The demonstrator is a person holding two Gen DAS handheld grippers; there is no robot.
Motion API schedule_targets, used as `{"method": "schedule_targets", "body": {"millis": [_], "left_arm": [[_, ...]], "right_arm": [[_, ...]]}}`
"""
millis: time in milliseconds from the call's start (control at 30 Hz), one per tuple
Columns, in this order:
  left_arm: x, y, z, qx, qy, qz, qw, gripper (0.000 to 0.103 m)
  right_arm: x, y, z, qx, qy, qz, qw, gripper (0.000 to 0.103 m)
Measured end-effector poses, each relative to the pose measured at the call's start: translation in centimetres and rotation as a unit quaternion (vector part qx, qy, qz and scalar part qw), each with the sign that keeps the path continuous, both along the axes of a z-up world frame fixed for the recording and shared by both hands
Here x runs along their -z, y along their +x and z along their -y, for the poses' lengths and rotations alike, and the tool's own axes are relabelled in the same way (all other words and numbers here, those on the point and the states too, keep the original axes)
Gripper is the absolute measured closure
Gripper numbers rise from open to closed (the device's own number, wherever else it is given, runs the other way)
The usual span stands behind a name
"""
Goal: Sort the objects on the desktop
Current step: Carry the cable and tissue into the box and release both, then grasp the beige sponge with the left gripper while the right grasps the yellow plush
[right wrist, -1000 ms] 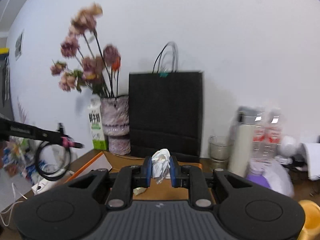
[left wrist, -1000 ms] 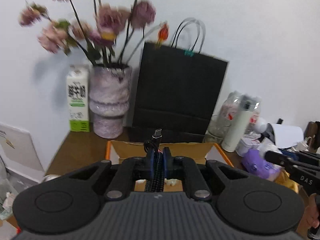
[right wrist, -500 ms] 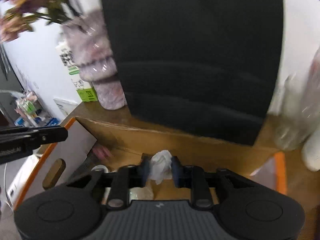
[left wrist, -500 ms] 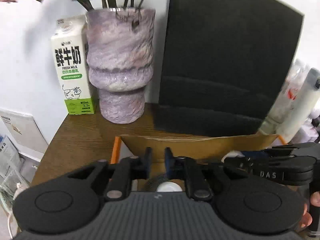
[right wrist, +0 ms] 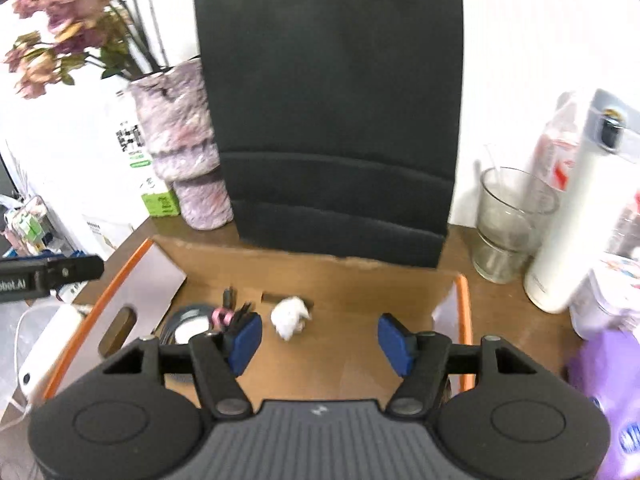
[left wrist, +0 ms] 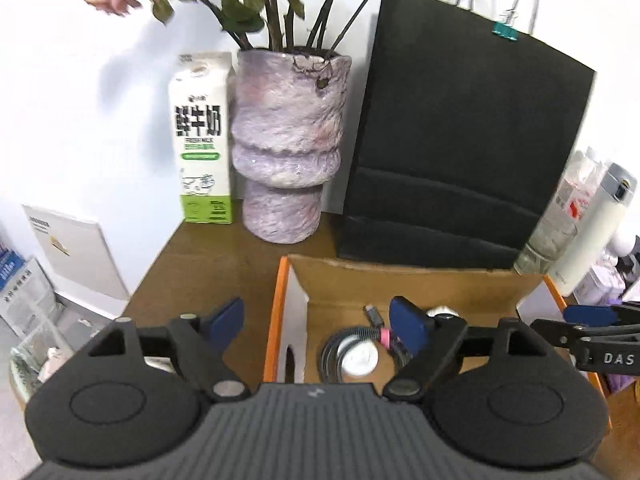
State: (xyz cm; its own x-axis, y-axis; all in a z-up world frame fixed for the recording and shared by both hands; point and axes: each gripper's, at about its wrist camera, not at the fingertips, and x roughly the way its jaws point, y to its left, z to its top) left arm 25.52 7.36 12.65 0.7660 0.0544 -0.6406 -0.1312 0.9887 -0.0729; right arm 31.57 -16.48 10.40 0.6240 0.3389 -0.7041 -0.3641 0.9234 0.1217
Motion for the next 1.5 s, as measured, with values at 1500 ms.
{"method": "schedule_targets", "body": {"millis": [1500], "left_arm": [[12.9,-32.5,8.5,0.037,0.018,0.01,0.9991,0.0]], "right_arm": [[10.0,-39.3,4.1,0.032,0.039,0.124,0.991,0.02]]}}
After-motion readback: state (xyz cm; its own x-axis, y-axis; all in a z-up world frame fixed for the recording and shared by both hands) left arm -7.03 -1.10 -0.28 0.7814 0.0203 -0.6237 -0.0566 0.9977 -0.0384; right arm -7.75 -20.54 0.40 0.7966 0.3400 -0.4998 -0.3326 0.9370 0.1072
